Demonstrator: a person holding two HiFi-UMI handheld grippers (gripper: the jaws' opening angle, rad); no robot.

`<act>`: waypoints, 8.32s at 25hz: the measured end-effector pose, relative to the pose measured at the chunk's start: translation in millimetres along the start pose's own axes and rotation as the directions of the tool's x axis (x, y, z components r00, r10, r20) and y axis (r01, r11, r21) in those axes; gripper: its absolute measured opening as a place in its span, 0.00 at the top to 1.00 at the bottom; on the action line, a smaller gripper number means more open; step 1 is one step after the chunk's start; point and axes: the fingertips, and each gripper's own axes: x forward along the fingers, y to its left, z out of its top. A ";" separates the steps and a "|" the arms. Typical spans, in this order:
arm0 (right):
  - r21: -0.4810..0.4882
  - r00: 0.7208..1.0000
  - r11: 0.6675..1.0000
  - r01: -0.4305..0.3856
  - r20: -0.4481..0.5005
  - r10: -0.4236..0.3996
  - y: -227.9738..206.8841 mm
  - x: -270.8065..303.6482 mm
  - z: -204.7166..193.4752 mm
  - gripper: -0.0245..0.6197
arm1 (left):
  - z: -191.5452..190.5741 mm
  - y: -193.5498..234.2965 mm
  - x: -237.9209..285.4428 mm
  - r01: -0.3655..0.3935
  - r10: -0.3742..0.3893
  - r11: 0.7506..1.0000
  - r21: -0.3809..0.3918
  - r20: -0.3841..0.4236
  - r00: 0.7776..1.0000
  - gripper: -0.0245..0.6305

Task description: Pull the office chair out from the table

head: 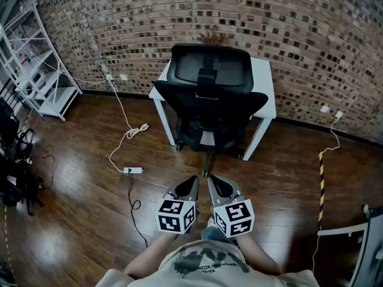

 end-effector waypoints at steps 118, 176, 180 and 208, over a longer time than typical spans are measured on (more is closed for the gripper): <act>-0.692 0.881 0.722 0.003 -0.339 -0.329 -171.4 62.8 51.1 0.55 | 139.7 186.6 79.9 0.484 -0.323 0.491 0.725 -0.364 0.874 0.64; -0.679 0.885 0.710 0.188 -0.197 -0.422 71.3 -135.5 -25.5 0.53 | 24.5 159.0 -209.1 0.244 -0.257 0.657 0.713 -0.092 0.962 0.67; -0.637 0.897 0.736 0.230 -0.154 -0.414 86.9 -151.7 -21.6 0.56 | 17.5 146.9 -229.2 0.208 -0.253 0.717 0.666 -0.030 0.967 0.71; -0.132 0.963 0.964 0.232 0.168 -0.209 327.7 -241.3 -50.0 0.96 | -82.6 -34.8 -396.2 0.247 -0.309 0.931 0.268 0.218 0.926 0.94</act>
